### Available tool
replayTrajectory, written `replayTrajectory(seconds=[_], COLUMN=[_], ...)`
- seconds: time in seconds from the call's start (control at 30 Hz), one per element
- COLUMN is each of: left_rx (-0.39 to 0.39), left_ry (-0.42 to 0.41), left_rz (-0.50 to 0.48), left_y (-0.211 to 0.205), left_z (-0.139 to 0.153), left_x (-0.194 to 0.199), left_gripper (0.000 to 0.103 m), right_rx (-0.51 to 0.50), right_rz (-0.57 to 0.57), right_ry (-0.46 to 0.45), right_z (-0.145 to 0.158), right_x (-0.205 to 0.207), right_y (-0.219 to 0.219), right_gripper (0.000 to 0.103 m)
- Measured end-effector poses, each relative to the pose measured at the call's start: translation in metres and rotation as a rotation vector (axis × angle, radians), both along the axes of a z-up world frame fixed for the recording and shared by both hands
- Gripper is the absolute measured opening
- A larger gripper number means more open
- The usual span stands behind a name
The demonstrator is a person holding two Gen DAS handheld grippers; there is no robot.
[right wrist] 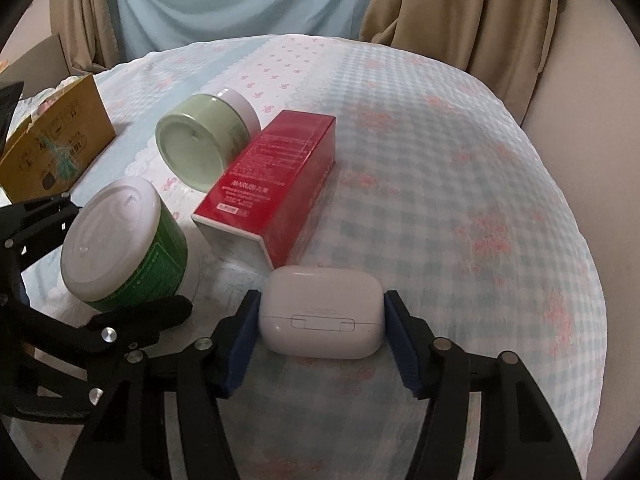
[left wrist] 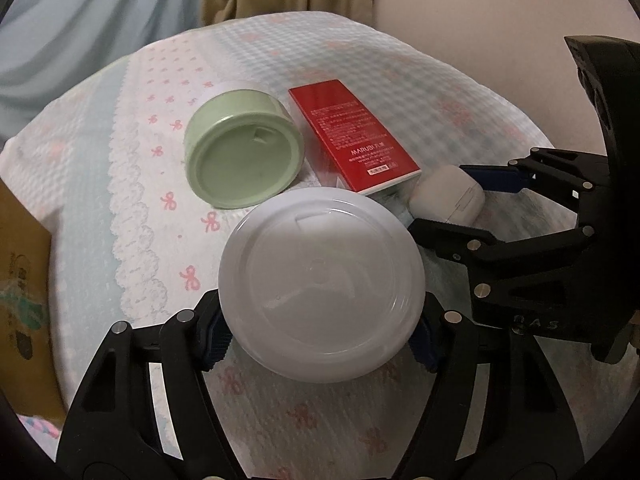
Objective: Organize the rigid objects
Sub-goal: 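Carry the white-lidded jar in the left gripper while the right carries the earbud case over the box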
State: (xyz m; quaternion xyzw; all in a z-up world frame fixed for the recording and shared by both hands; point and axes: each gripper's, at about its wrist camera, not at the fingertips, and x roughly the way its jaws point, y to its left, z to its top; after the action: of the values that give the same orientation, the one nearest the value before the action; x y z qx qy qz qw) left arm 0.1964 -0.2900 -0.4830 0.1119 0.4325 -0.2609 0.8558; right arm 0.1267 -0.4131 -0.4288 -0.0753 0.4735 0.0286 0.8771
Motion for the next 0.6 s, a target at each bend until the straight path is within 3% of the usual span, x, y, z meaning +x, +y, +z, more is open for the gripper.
replayTrajectory(seconds=[0.27, 0.43, 0.6], left_rx=[-0.031, -0.044, -0.084], left_ry=[-0.029, -0.068, -0.084], left_rz=[0.077, 0.128, 0.215], left_y=[0.028, 0.049, 0.079], left_z=[0.045, 0.096, 0.166], left_x=[-0.010, -0.023, -0.040], left_gripper=[0.068, 0.068, 0.068], right_rx=[0.036, 0.050, 0.073], right_rz=[-0.037, -0.049, -0.048], right_ry=[-0.042, -0.098, -0.141], right_z=[0.042, 0.096, 0.167], right_x=[-0.004, -0.013, -0.026], right_y=[0.008, 0.022, 0.048], right_gripper=[0.056, 0.056, 0.056])
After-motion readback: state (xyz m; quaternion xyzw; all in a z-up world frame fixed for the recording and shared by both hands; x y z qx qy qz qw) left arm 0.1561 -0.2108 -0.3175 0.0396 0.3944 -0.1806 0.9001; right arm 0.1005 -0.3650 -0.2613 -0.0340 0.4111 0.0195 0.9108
